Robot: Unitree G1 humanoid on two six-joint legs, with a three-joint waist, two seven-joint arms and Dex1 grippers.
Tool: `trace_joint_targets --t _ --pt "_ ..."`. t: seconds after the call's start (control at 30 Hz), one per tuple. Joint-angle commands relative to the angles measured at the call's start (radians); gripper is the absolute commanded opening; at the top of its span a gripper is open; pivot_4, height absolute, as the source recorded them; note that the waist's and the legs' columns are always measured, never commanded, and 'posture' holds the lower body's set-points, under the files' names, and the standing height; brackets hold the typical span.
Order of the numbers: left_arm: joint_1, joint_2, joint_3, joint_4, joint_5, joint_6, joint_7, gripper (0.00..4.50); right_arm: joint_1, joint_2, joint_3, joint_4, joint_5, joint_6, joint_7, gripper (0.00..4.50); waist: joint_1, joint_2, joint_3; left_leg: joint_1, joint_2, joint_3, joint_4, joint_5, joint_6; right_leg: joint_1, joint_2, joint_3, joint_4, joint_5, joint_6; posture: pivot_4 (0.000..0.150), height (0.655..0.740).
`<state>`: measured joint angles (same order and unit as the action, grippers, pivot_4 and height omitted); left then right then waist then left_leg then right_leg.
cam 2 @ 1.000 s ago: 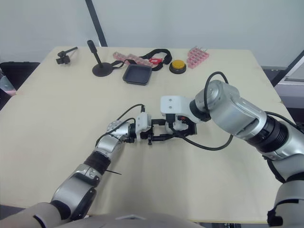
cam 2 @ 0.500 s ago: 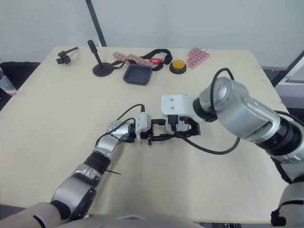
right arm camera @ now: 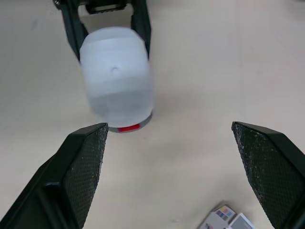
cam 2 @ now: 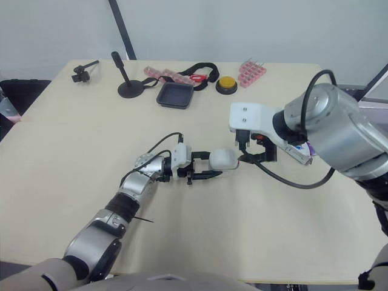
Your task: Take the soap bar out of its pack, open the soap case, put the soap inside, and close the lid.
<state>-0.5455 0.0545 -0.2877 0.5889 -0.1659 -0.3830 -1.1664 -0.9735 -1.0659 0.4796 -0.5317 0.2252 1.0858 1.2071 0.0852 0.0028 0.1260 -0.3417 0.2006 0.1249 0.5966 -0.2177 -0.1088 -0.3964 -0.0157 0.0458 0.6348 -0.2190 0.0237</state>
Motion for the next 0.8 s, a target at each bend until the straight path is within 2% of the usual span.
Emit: trace_joint_targets --t 0.03,0.17,0.2,0.23,0.3,0.4,0.8 --pt "0.002 0.0 0.013 -0.018 -0.019 -0.013 -0.007 1.84 -0.055 0.024 -0.059 0.022 0.011 0.022 -0.02 3.64 0.0 0.0 0.0 0.0 0.0 0.0 0.0 0.0 0.0 0.0 0.0 0.0 0.0 0.0 0.0 0.15 0.74" --pt "0.002 0.0 0.014 -0.016 -0.015 -0.013 -0.006 1.84 -0.07 0.058 -0.081 0.01 0.041 0.06 -0.03 2.31 0.004 0.0 0.0 0.0 0.0 0.0 0.0 0.0 0.0 0.0 0.0 0.0 0.0 0.0 0.0 0.15 0.74" --pt "0.004 0.001 0.014 -0.018 -0.015 -0.013 -0.005 1.84 -0.073 0.065 -0.087 0.005 0.052 0.068 -0.03 2.11 0.006 0.0 0.0 -0.001 0.0 0.0 0.0 0.0 0.0 0.0 0.0 0.0 0.0 0.0 0.0 0.15 0.74" --pt "0.006 0.001 0.013 -0.021 -0.015 -0.011 -0.005 1.84 -0.077 0.071 -0.092 0.001 0.063 0.076 -0.03 1.55 0.006 0.0 0.0 -0.001 0.0 0.0 0.0 0.0 0.0 0.0 0.0 0.0 0.0 0.0 0.0 0.15 0.74" --pt "0.008 0.002 0.014 -0.023 -0.016 -0.009 -0.004 1.84 -0.082 0.077 -0.098 -0.003 0.077 0.081 -0.029 1.06 0.007 0.0 0.0 0.0 0.0 0.0 0.0 0.0 0.0 0.0 0.0 0.0 0.0 0.0 0.0 0.15 0.74" --pt "0.008 0.003 0.016 -0.023 -0.017 -0.008 -0.004 1.84 -0.077 0.077 -0.091 -0.014 0.089 0.081 -0.03 0.05 0.007 0.0 0.0 0.0 0.0 0.0 0.0 0.0 0.0 0.0 0.0 0.0 0.0 0.0 0.0 0.15 0.74" --pt "0.02 0.006 0.013 -0.03 -0.012 -0.014 0.004 1.84 0.0 0.074 -0.09 -0.083 0.188 0.093 -0.039 0.02 0.01 0.0 0.0 0.0 0.0 0.0 0.0 0.0 0.0 0.0 0.0 0.0 0.0 0.0 0.0 0.15 0.74"
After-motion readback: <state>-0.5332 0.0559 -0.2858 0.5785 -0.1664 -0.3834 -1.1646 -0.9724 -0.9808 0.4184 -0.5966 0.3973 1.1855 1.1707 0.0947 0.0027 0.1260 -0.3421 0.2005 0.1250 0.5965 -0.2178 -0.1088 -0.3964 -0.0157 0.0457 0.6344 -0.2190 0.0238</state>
